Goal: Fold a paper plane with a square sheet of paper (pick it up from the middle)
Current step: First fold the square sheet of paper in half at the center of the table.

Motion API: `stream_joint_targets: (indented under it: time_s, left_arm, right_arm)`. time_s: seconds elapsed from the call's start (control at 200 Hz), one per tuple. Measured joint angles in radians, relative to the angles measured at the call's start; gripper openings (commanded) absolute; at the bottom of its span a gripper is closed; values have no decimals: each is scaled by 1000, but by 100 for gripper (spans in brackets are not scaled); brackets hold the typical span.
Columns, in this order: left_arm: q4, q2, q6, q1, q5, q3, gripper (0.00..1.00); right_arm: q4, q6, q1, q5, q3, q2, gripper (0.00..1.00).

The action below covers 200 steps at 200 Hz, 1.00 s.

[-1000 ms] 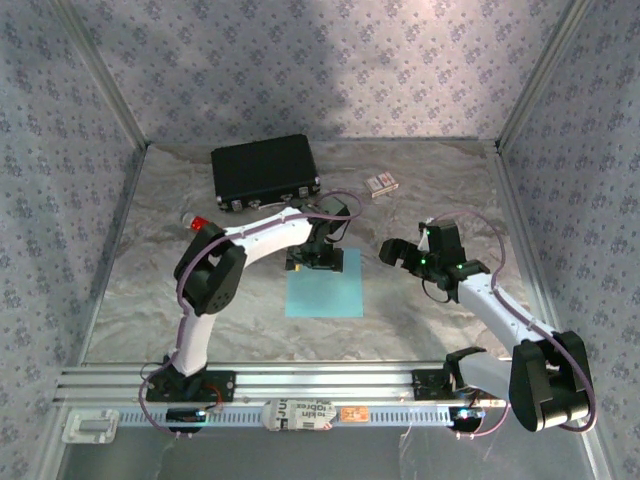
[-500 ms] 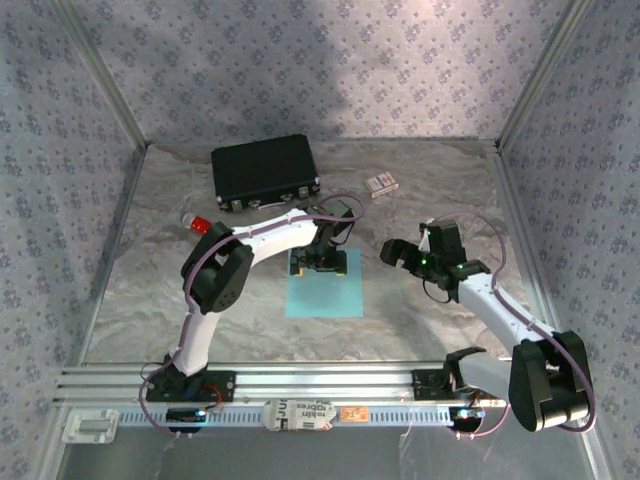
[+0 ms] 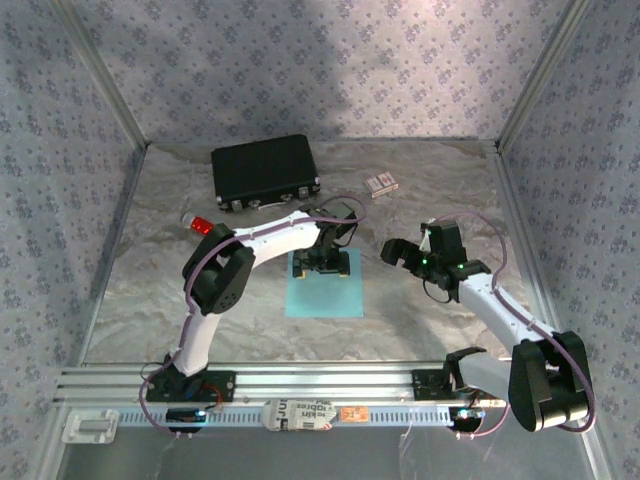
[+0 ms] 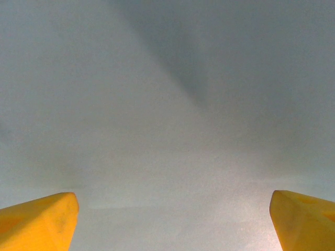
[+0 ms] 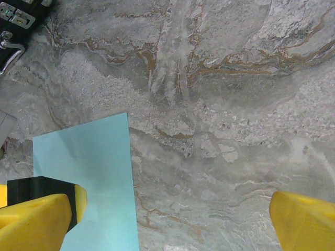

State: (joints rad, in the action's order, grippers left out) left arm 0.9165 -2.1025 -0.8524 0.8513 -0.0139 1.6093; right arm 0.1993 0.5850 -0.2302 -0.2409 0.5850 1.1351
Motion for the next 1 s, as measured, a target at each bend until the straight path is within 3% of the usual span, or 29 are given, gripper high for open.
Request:
stream_joint_targets:
  time_s: [0.999]
  left_arm:
    - [-2, 0, -58, 23, 30, -12, 94]
  right_arm:
    - [8, 7, 2, 1, -29, -48, 99]
